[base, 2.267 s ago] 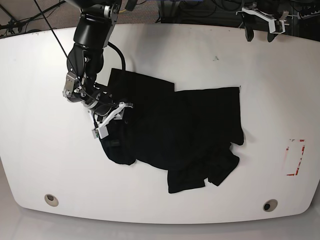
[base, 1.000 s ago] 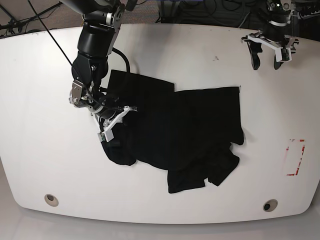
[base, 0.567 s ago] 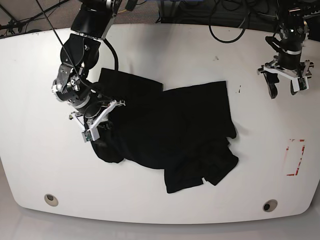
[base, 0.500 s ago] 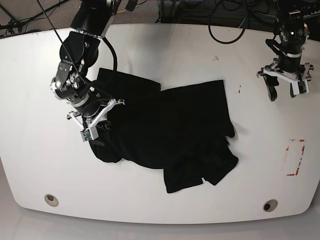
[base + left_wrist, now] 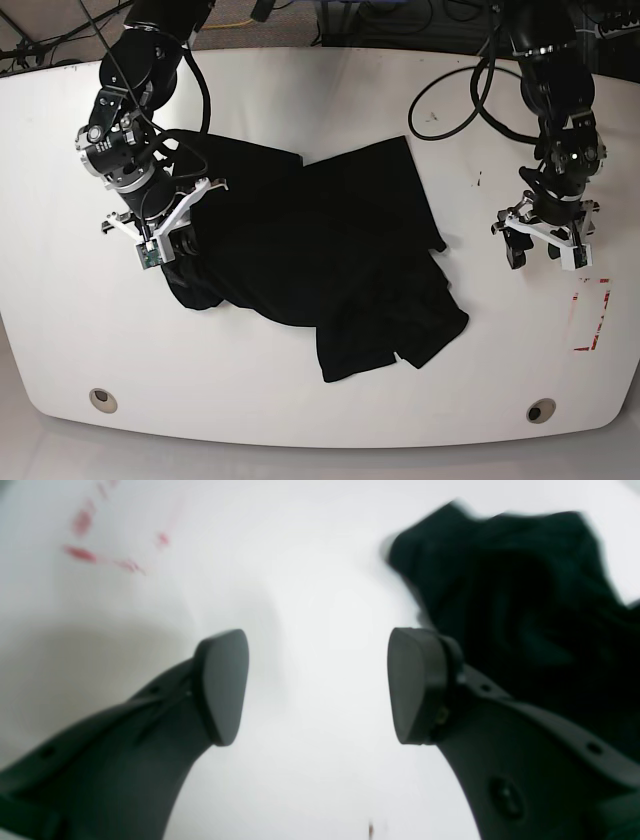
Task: Fold the T-shirt properly
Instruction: 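Reach the left gripper to the shirt's opposite edge and grasp it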
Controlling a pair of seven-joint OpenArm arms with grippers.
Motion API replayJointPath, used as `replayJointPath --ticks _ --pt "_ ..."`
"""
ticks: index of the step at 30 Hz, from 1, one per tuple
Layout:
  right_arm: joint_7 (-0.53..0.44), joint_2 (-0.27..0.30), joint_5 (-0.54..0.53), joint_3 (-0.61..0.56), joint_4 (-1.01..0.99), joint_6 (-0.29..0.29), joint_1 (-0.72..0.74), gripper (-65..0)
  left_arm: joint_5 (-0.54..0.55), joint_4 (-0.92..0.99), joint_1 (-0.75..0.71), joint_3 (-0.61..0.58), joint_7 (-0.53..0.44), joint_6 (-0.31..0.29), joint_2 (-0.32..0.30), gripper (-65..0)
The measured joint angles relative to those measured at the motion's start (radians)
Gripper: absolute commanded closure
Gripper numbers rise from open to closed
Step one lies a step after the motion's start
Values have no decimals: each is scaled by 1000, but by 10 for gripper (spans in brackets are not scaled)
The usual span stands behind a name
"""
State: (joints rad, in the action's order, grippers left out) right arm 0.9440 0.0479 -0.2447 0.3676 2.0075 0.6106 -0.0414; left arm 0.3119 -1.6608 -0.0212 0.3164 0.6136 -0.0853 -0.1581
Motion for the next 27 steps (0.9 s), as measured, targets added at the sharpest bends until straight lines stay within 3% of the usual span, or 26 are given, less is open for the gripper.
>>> replayJointPath --ticks 8,13,21,27 --pt "-5 19 4 -2 0 0 -1 0 4 349 237 -6 -9 -18 32 -407" --pt "-5 15 5 -3 0 0 0 0 2 517 351 -4 -20 -129 58 -406" --pt "-4 15 4 0 0 0 -1 0 3 769 436 -119 -169 -137 109 -406" --pt "-4 16 8 4 0 0 -5 0 8 880 464 -114 -319 -140 142 -400"
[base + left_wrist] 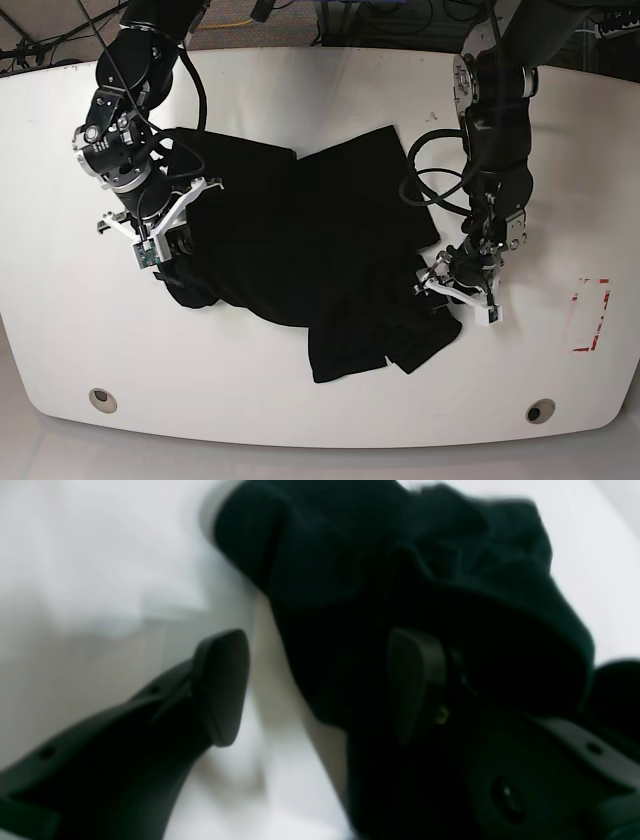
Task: Fold the T-shirt properly
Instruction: 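Reach the left gripper to the shirt's opposite edge and grasp it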
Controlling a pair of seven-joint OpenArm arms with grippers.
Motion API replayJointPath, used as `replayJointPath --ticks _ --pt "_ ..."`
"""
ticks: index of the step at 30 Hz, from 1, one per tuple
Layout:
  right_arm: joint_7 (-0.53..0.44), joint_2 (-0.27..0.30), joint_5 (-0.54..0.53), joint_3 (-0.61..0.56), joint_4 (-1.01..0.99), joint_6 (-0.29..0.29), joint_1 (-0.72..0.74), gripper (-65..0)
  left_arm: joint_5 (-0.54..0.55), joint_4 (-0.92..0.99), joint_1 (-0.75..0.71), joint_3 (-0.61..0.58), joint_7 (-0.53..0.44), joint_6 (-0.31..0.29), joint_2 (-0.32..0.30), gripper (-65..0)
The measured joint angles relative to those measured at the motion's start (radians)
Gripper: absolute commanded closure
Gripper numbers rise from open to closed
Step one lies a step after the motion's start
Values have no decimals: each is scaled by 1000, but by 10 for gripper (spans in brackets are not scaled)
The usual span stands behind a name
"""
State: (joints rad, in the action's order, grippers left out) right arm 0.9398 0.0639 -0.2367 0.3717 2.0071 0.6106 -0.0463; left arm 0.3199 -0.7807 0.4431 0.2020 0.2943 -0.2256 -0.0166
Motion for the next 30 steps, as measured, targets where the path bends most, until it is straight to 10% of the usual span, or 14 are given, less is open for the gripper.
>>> replayJointPath --ticks 2,7,15,30 --pt "-1 0 -4 0 0 0 -5 0 8 14 6 0 -4 -5 3 -358" --pt "5 0 -2 0 0 0 -24 0 11 21 2 0 5 -3 8 -1" --pt "0 0 -3 0 0 0 -21 0 10 -19 -16 2 63 -3 8 0" --pt "0 0 -18 38 -1 1 -24 0 2 -678 -419 92 322 -11 -115 0"
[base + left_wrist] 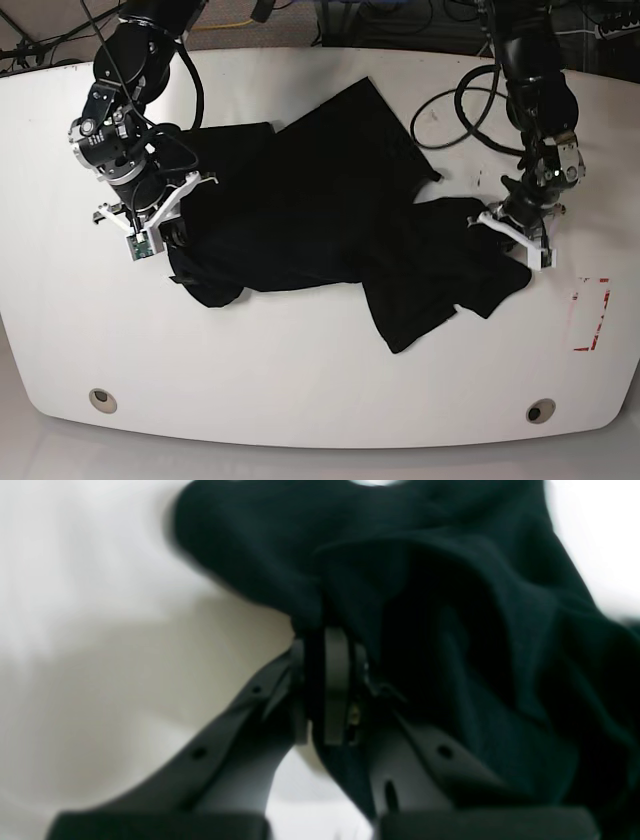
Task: Fold the T-shirt properly
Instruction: 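Reach the left gripper to the shirt's opposite edge and grasp it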
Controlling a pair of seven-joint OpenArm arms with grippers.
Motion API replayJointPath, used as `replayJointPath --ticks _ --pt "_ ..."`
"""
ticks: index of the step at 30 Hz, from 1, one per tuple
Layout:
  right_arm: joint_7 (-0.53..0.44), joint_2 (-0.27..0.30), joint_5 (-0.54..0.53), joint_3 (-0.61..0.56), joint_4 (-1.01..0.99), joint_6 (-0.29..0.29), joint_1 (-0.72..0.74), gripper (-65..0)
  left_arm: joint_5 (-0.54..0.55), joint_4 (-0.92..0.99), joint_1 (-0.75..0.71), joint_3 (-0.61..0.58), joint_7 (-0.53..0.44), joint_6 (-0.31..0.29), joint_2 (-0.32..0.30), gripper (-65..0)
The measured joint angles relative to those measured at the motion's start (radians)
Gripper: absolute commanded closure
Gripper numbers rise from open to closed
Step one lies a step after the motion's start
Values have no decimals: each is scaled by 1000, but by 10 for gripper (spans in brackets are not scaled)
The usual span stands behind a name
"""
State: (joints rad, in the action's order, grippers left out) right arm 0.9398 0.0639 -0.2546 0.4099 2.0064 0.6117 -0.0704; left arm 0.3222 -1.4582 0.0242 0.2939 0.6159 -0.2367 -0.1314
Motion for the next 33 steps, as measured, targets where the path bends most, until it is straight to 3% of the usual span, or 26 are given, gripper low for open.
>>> replayJointPath --ticks 3,9,12,17,20,24,33 --pt "0 0 4 -2 0 -1 1 0 -3 -59 -68 3 5 3 -10 -32" --pt "-3 -3 3 -4 -14 -1 1 0 -6 -134 -150 5 6 3 -10 -307" --pt "2 -5 6 -4 -19 -1 1 0 -6 -161 -176 6 5 3 -8 -386" --pt "0 -25 4 -5 -19 -1 3 0 2 -212 -217 79 8 -1 15 -401" --pt "0 -25 5 -5 -19 -1 3 0 26 -227 -224 140 18 -55 23 -401" --pt "0 -26 5 -5 -20 -1 2 0 53 -212 -197 201 14 -71 21 -401" --pt "0 -28 6 -5 -20 -1 3 0 52 -31 -48 203 6 -100 -54 -401"
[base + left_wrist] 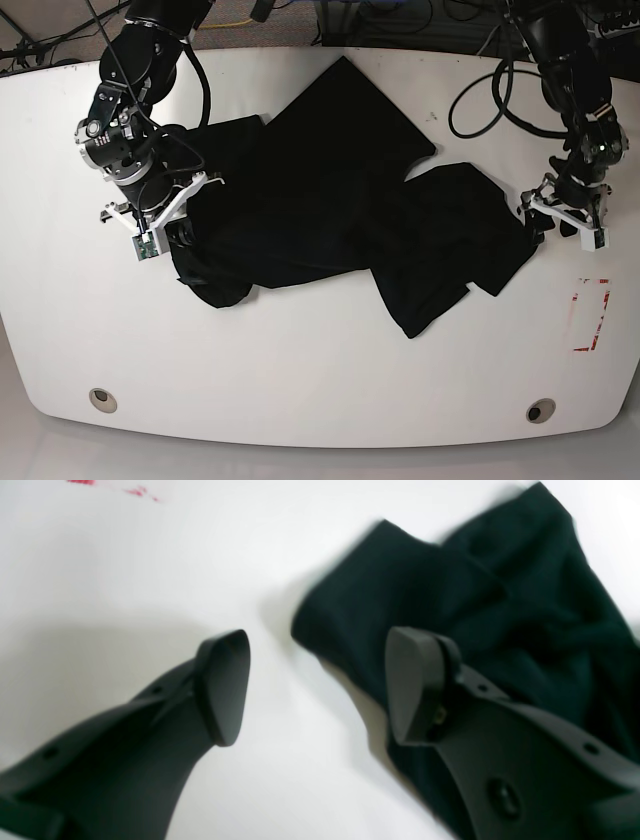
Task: Fold the T-shirt properly
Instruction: 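Reach the left gripper to the shirt's opposite edge and grasp it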
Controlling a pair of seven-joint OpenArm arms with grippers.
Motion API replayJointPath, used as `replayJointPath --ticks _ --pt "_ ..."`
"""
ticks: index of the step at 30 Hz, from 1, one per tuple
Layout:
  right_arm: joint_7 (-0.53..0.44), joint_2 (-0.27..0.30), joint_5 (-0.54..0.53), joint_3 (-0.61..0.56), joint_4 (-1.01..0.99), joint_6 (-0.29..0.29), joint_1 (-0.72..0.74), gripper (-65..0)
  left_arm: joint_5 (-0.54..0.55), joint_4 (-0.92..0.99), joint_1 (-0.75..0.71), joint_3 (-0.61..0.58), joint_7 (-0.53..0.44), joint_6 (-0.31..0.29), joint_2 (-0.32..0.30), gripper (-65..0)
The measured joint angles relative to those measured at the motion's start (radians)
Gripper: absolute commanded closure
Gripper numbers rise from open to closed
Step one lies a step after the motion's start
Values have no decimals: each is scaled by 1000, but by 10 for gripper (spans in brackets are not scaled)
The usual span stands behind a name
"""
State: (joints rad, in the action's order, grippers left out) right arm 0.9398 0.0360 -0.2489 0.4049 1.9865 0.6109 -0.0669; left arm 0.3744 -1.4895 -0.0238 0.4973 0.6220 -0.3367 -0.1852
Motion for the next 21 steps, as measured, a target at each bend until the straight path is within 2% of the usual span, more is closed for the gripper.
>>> replayJointPath --ticks 6,10,16,21 --pt "2 0 1 0 0 0 0 0 -3 202 130 -15 9 0 -48 -401" --pt "0 0 -2 -1 0 0 0 0 -6 288 192 -82 4 3 -79 -401" --pt "0 0 -2 0 0 0 0 0 -4 398 254 -170 0 -1 -84 -401" --pt "0 0 -1 0 0 0 0 0 1 438 271 -191 -13 -2 -82 -401"
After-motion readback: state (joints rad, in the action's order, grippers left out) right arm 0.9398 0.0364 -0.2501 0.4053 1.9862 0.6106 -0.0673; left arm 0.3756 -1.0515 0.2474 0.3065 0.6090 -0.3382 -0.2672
